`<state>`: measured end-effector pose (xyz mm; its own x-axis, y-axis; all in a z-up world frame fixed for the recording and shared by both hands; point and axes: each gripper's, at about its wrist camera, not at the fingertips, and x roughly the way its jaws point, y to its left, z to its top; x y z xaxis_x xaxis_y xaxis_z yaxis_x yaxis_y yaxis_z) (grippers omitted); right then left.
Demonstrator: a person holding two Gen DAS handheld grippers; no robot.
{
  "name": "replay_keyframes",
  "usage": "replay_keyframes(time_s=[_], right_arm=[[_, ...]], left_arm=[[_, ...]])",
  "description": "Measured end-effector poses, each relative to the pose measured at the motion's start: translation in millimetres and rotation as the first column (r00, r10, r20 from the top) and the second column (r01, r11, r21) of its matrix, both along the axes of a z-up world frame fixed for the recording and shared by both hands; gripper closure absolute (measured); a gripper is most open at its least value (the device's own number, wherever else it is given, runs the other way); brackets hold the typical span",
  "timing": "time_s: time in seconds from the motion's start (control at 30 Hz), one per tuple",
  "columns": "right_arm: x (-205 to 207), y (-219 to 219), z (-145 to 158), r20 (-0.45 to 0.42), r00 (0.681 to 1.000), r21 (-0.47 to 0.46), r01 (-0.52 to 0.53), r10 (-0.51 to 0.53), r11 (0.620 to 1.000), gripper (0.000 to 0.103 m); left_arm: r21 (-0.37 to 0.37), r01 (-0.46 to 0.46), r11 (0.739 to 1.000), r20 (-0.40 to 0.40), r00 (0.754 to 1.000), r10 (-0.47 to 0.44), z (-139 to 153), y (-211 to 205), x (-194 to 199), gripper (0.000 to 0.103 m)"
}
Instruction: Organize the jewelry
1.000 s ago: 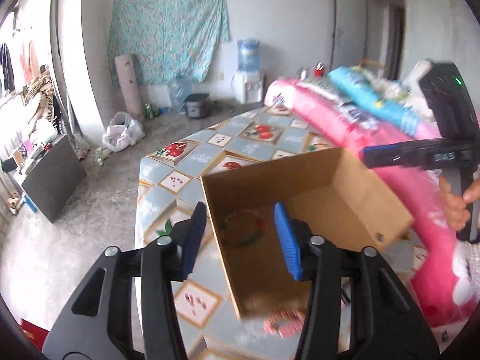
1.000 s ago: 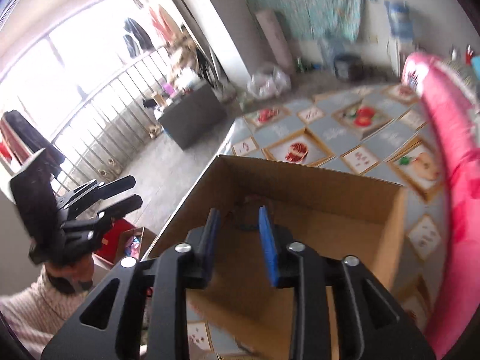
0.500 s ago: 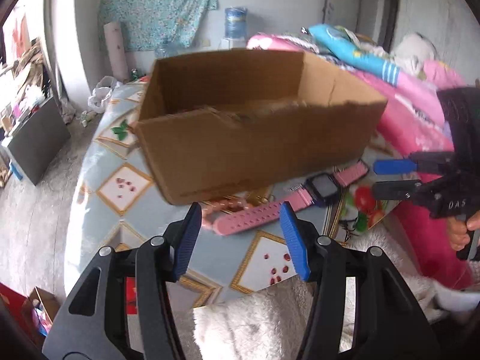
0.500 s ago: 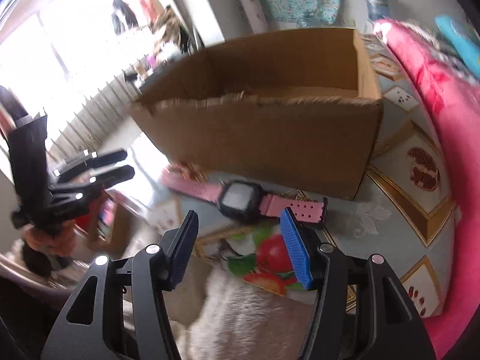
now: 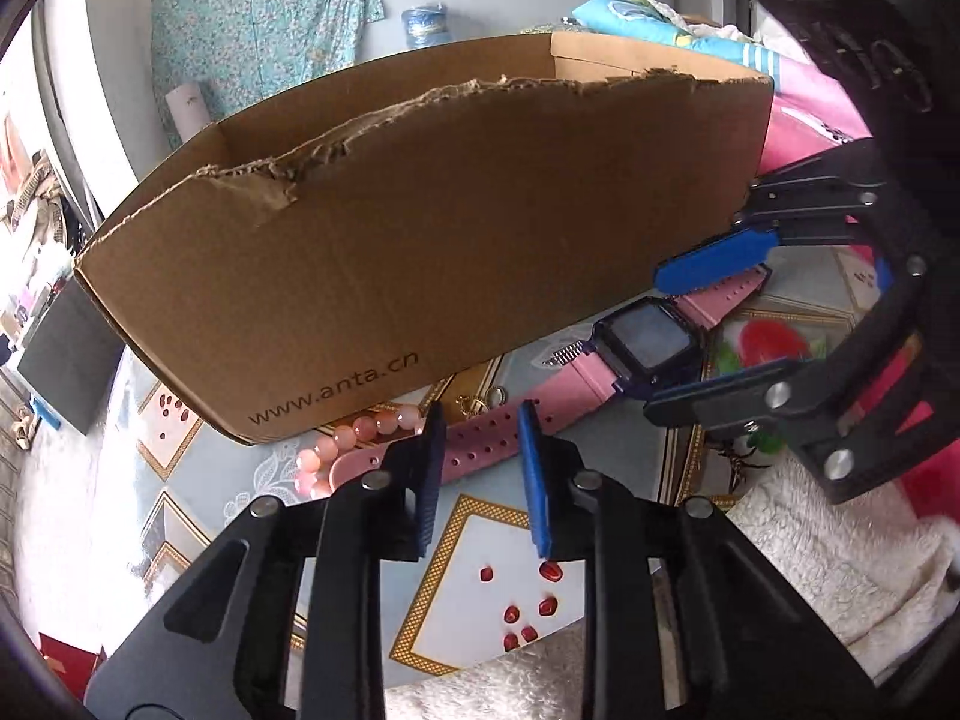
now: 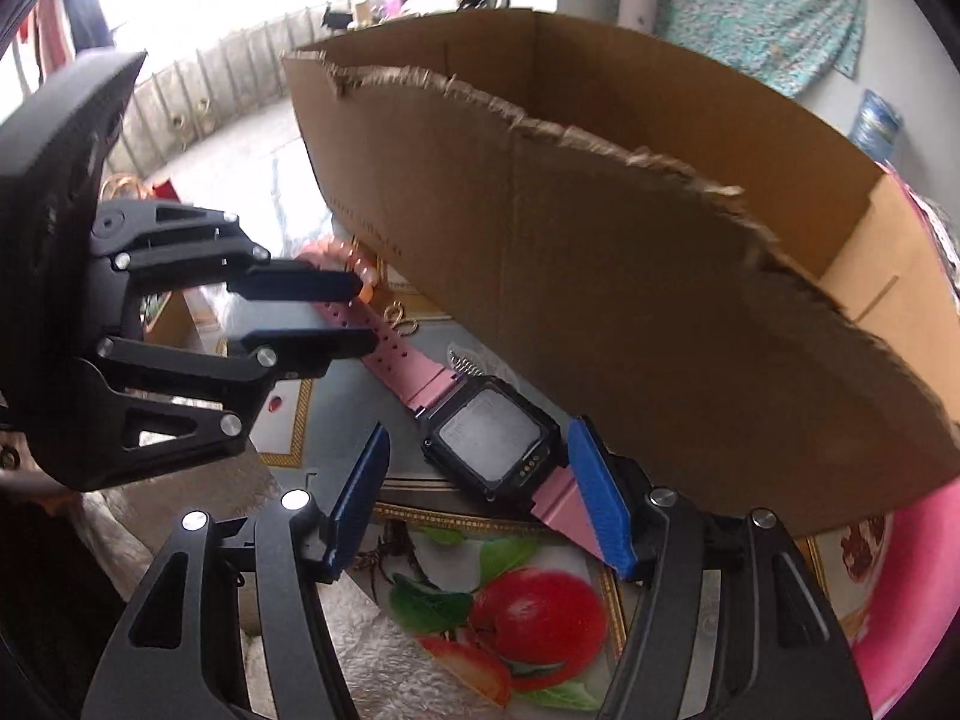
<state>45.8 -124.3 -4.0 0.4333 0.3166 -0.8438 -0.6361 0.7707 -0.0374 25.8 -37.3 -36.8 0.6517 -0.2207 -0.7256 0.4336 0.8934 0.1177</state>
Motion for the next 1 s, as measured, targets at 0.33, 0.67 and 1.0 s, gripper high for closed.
replay_keyframes(time_s=[0.33,0.67,1.0], right_arm=[[8.5,5.0,1.8,-0.020,0.999,-0.072,-0.036,0.035,0.997,0.051],[1.0,25.9,17.2,-0.060,0.998,-0.096,-0.018,0.013,0.995,0.051],[15.7,-1.8,2.7,-0.334,0.941,0.133,0.106,-0.056,0.985,0.051]], left_arm=[[-0.039,0.013,0.999,-0.002,1.000,-0.013,-6.5,4.5,-5.7,0.083],[-0.153,0.095,0.984,0.019,0.995,-0.093,2.6,31.3,-21.4,0.081],[0.018,0.186,0.982,0.079,0.979,-0.187,-9.8,10.8,-51.2,0.071]])
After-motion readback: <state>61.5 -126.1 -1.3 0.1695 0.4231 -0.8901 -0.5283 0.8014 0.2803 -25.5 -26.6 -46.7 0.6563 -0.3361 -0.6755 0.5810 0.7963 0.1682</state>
